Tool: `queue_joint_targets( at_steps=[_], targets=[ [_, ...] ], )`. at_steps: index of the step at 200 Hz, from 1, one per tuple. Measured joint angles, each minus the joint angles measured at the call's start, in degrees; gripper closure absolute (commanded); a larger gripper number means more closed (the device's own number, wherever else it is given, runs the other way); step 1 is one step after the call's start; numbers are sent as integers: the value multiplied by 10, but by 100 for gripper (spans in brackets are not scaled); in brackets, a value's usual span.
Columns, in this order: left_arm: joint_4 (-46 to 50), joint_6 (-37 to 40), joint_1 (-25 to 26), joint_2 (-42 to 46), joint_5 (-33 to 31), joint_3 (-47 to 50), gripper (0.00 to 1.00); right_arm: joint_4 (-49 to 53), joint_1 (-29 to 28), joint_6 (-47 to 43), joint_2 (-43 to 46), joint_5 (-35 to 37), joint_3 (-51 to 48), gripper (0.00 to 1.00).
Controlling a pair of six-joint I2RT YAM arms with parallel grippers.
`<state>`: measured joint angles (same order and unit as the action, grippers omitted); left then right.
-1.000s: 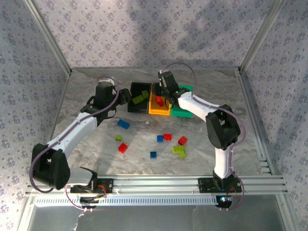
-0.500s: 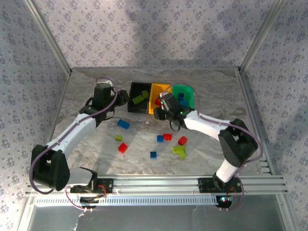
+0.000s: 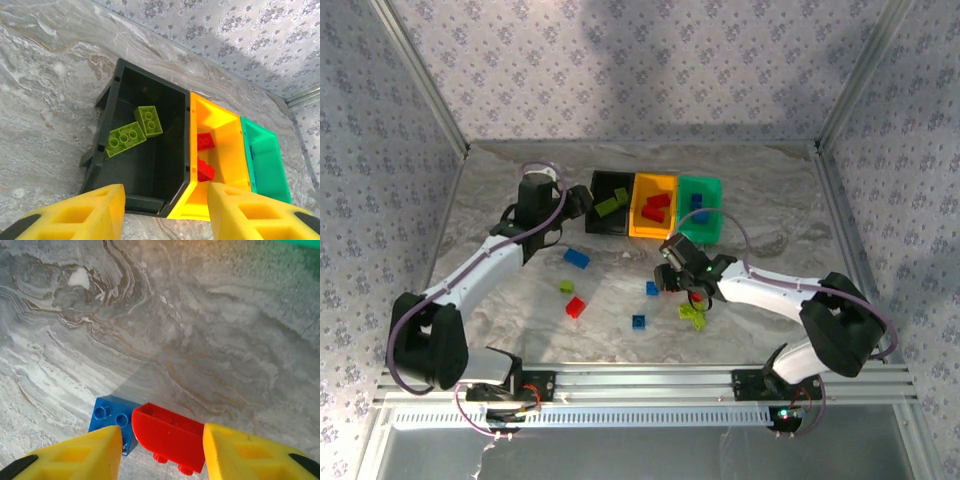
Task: Sort the legos into containers by color
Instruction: Pick up the lego from the center of the table.
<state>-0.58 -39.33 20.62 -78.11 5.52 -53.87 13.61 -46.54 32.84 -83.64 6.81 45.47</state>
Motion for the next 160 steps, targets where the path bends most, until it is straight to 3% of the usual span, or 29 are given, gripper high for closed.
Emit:
queue_joint_targets(
  at_steps=[122, 160],
  targets=[
    [-10, -8, 0, -9, 7, 0, 53, 12, -19, 29, -98, 12, 51, 50],
    [-10, -9, 0, -12, 7, 0, 53, 8, -23, 37, -109, 12, 59, 56]
  ],
)
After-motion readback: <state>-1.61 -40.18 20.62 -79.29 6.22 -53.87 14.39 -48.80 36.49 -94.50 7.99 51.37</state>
